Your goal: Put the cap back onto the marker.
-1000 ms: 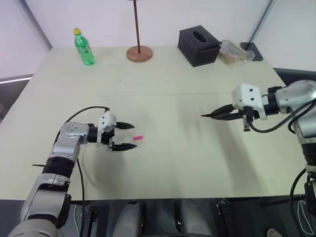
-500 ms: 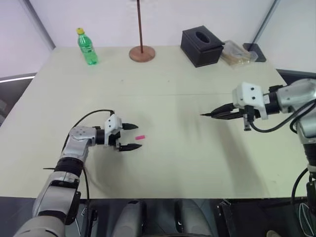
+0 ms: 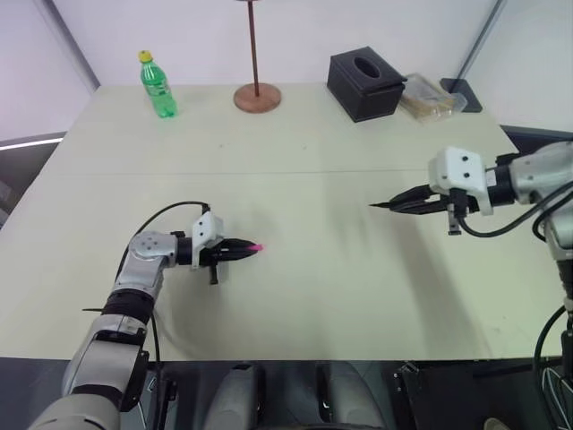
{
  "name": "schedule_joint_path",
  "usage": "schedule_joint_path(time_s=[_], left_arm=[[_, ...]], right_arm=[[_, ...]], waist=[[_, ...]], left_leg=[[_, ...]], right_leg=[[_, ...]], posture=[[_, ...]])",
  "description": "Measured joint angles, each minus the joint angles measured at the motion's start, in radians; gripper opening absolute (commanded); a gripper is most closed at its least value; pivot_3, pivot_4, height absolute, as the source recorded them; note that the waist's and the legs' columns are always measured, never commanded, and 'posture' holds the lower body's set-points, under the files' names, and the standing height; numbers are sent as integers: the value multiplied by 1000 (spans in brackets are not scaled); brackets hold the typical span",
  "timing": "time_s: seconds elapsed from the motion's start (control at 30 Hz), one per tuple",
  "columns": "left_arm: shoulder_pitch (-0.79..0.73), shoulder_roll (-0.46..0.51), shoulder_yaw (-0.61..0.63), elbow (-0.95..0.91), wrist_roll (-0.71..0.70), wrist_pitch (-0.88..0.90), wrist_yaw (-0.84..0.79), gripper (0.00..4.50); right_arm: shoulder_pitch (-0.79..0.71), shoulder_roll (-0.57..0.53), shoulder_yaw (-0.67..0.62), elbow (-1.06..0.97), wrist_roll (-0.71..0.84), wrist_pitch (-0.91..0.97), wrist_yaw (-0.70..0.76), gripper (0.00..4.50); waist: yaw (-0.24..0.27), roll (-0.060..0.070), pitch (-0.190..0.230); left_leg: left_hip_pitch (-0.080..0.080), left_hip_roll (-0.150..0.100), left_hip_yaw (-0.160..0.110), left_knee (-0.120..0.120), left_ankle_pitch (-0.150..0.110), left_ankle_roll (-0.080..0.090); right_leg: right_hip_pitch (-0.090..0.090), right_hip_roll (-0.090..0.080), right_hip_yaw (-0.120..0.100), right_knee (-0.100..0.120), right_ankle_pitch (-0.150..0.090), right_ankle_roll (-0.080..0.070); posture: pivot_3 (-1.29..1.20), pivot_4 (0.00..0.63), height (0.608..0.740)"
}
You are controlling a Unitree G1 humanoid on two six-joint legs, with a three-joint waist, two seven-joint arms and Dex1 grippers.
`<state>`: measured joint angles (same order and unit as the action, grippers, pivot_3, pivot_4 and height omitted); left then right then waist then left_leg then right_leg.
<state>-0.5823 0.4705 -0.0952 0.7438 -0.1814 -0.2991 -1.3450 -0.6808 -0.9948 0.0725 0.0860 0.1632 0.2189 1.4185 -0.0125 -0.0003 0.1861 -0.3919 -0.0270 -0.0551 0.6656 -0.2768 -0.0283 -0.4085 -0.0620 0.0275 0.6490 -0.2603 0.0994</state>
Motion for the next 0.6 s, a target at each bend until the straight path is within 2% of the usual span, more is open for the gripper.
schedule_joint_path(time_s=[0.2, 0.33, 0.5, 0.6], left_arm=[[-4, -1, 0, 2, -1, 9, 6, 22], [-37, 8, 0, -23, -9, 98, -10, 22], [-171, 39, 8, -197, -85, 257, -77, 22], [-241, 31, 13, -245, -110, 312, -88, 22]], right_arm=[[18, -7, -5, 9, 0, -3, -8, 0], [10, -11, -5, 41, -1, -11, -3, 0], [-78, -3, -3, 67, 5, -4, 2, 0], [-104, 39, -3, 68, 12, 3, -6, 0]], waist=[[1, 0, 0], [0, -1, 1], [-2, -1, 1], [-4, -2, 1]], left_leg=[[0, 0, 0, 0, 0, 0], [0, 0, 0, 0, 0, 0], [-2, 0, 0, 0, 0, 0], [-1, 0, 0, 0, 0, 0]], right_leg=[[0, 0, 0, 0, 0, 0], [0, 0, 0, 0, 0, 0], [-1, 1, 0, 0, 0, 0], [-1, 1, 0, -1, 0, 0]], posture=[[0, 150, 740], [0, 150, 740], [0, 150, 740], [0, 150, 740]])
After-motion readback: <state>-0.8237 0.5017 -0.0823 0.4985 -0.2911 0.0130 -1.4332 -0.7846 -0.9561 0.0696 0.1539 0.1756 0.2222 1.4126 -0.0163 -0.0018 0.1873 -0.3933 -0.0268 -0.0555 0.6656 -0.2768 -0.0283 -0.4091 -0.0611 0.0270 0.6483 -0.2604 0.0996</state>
